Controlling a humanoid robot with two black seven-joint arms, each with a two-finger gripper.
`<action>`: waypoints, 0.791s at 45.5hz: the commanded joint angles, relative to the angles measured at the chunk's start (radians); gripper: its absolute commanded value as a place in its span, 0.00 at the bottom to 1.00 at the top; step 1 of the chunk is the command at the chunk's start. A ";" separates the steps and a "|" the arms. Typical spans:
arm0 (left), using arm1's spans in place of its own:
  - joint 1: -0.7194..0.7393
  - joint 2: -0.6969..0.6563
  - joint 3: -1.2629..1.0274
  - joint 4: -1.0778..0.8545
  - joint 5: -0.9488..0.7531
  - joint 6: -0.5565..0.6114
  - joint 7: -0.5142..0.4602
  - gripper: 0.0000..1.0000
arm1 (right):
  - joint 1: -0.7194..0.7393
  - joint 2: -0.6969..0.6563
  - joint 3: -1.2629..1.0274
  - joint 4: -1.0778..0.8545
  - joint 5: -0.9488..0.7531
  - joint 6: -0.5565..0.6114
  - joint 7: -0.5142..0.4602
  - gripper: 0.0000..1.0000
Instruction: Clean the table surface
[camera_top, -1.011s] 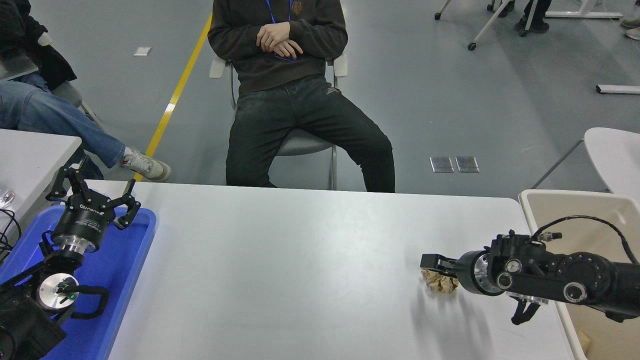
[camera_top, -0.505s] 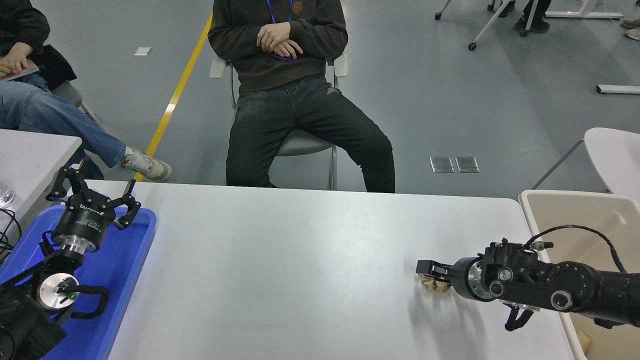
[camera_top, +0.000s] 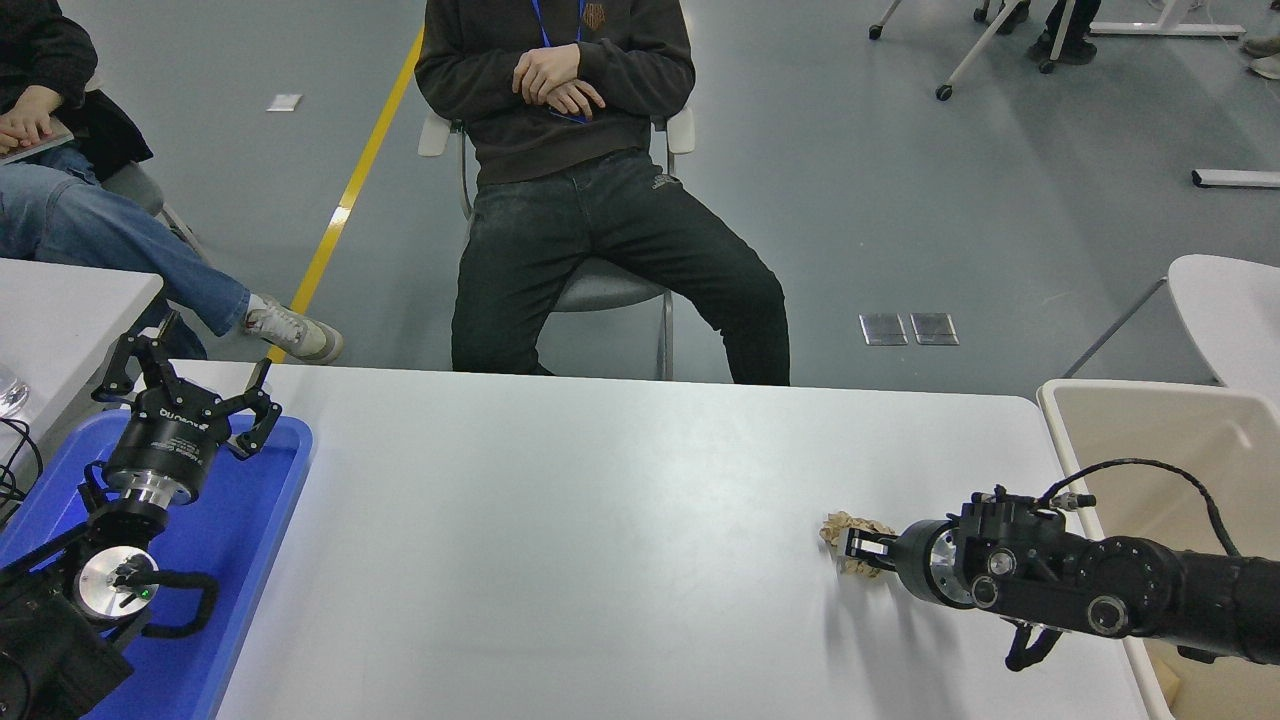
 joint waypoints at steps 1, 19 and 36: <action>0.000 0.000 0.000 0.001 0.000 0.000 0.000 1.00 | -0.008 0.003 -0.003 -0.008 -0.022 -0.015 0.023 0.00; 0.000 0.000 0.000 0.000 0.000 0.000 0.000 1.00 | -0.017 -0.047 0.101 0.049 0.000 -0.005 0.055 0.00; 0.000 0.000 0.000 0.000 0.000 0.000 0.000 1.00 | -0.005 -0.258 0.172 0.282 -0.003 -0.003 0.055 0.00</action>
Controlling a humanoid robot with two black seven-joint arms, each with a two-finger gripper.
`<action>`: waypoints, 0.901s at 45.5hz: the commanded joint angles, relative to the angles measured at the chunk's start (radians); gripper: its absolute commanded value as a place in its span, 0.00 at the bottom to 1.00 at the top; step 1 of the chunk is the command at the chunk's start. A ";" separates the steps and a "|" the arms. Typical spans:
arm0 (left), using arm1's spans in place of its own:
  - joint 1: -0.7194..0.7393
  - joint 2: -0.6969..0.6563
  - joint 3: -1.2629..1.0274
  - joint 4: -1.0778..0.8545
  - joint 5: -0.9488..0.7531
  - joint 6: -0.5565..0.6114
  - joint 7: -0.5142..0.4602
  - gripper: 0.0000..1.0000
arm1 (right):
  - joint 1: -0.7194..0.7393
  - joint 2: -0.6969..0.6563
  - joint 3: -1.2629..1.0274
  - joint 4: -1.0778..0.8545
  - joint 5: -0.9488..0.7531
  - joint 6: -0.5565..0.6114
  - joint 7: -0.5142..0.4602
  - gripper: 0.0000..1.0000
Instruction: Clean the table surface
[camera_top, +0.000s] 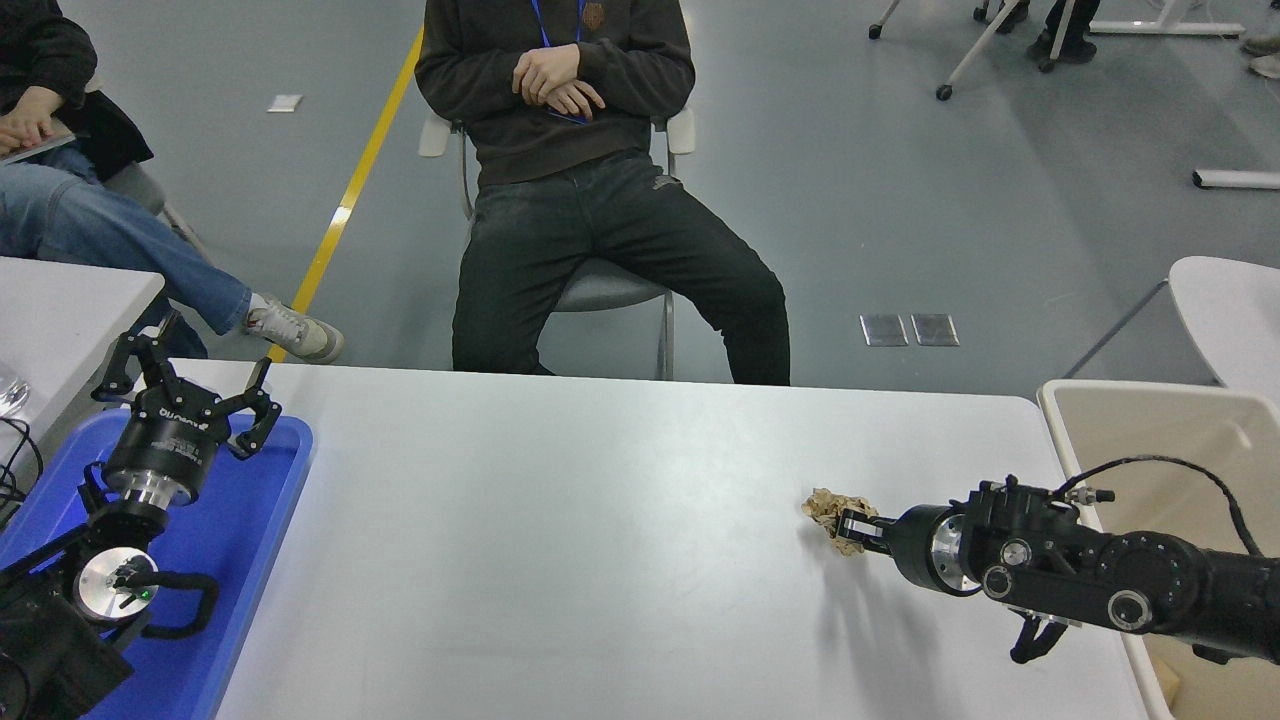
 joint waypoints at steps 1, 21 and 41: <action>0.000 0.000 0.000 0.001 0.000 0.000 0.000 1.00 | 0.009 -0.128 0.044 0.122 -0.002 0.001 0.003 0.00; 0.000 0.000 0.000 -0.001 0.000 0.000 0.000 1.00 | 0.009 -0.368 0.156 0.318 0.000 0.040 0.020 0.00; 0.000 0.000 0.000 0.001 0.000 0.000 0.000 1.00 | -0.002 -0.557 0.311 0.358 0.044 0.168 0.066 0.00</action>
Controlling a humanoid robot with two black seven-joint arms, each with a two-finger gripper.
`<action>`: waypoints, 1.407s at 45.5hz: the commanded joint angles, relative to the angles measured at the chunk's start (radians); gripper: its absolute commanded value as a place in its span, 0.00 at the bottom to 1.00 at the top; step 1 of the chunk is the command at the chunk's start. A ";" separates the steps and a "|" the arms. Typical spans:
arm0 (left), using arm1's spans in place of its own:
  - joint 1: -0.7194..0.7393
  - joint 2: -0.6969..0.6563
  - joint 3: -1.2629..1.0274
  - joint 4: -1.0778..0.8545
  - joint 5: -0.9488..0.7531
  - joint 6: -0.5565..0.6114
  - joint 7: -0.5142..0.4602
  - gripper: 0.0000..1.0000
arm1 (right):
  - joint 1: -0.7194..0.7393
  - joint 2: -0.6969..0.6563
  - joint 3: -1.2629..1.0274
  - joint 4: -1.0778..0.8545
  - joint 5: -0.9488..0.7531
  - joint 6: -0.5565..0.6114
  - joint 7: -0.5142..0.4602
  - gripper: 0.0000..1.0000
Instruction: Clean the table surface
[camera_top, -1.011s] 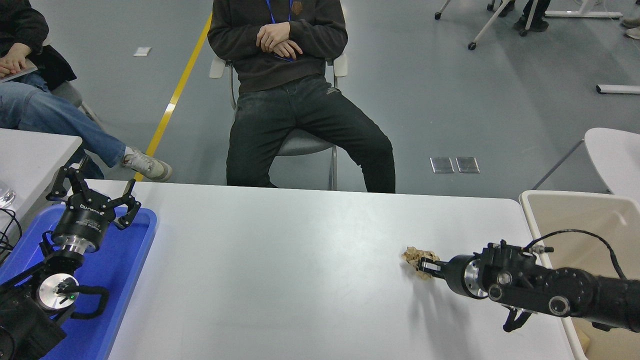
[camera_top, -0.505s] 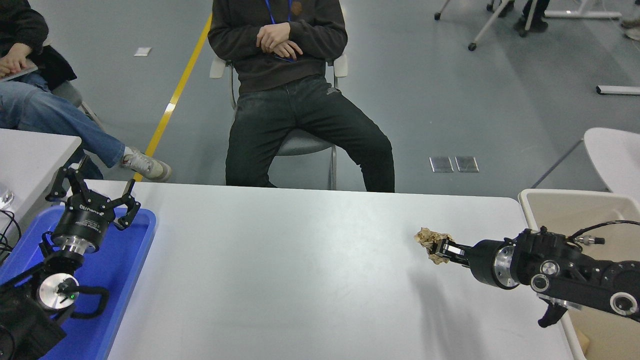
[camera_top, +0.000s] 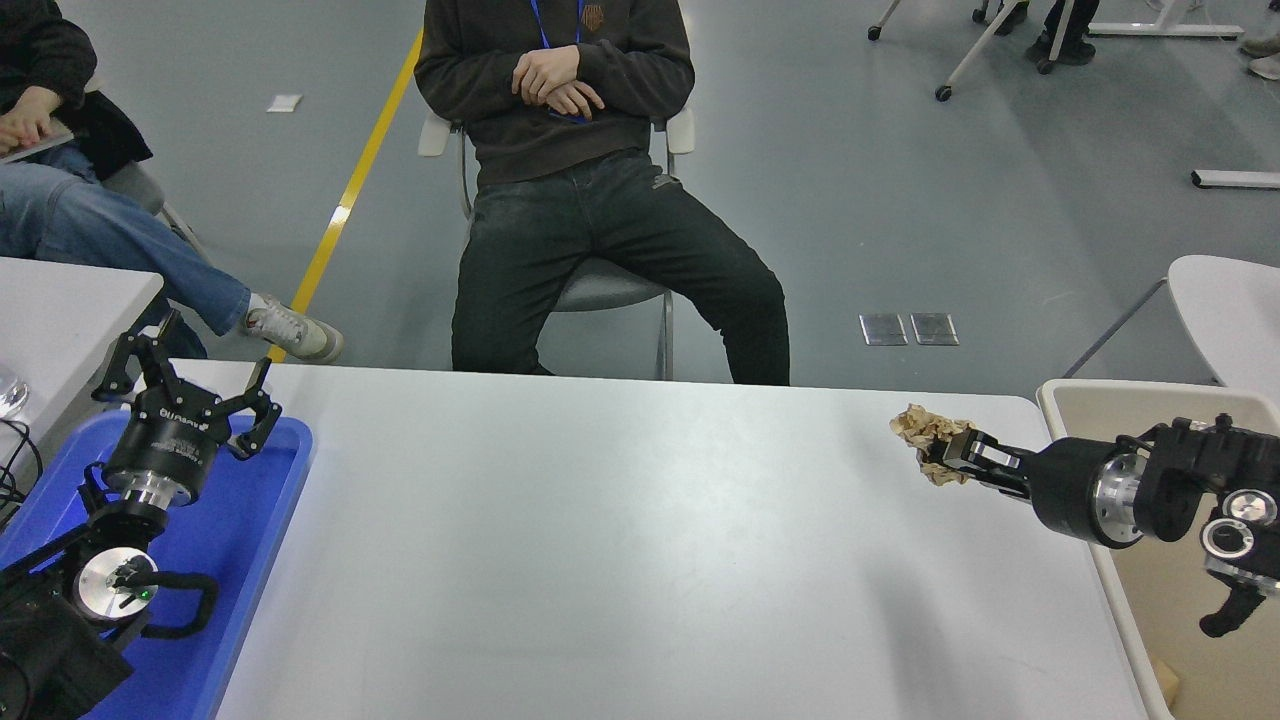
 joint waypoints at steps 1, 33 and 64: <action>0.000 0.000 0.000 0.001 0.000 0.000 0.000 1.00 | -0.005 -0.101 0.080 0.023 0.051 0.064 0.028 0.00; 0.000 0.000 0.000 0.001 0.000 0.000 0.000 1.00 | -0.143 -0.171 0.116 -0.279 0.491 0.067 0.346 0.00; 0.000 0.000 0.000 -0.001 0.000 0.000 -0.001 1.00 | -0.341 0.232 0.122 -1.046 0.704 0.072 0.440 0.00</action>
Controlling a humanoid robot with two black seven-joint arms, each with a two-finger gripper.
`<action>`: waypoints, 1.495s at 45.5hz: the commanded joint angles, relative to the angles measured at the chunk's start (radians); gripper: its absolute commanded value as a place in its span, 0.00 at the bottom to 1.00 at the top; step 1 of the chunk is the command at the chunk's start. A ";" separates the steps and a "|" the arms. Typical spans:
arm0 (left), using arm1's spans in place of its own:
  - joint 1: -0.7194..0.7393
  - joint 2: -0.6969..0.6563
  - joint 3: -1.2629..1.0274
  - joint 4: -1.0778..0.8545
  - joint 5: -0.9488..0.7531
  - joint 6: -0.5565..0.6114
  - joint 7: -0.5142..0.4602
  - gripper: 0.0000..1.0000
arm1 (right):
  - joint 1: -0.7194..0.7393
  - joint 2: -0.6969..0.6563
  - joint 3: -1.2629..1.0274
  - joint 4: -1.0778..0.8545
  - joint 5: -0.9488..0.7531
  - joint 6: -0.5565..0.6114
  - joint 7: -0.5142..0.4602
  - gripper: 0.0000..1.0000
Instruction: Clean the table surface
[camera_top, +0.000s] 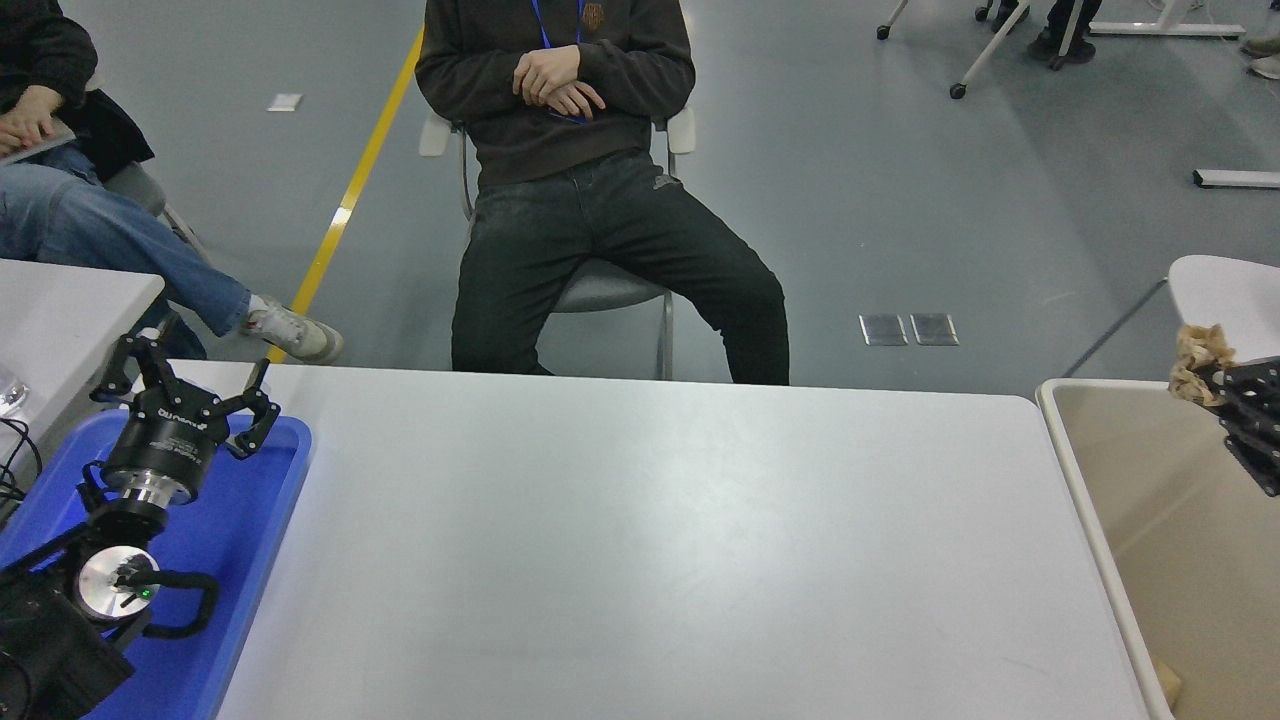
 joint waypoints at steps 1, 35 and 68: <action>0.000 0.000 0.000 0.000 0.000 0.000 0.000 1.00 | -0.056 0.199 0.003 -0.353 0.046 0.000 0.013 0.00; 0.000 0.000 0.000 -0.001 0.000 0.000 0.000 1.00 | -0.068 0.566 -0.004 -0.849 0.045 -0.128 0.005 0.00; 0.000 0.000 0.000 0.000 0.000 0.000 0.000 1.00 | -0.068 0.568 -0.024 -0.863 0.045 -0.187 -0.019 0.98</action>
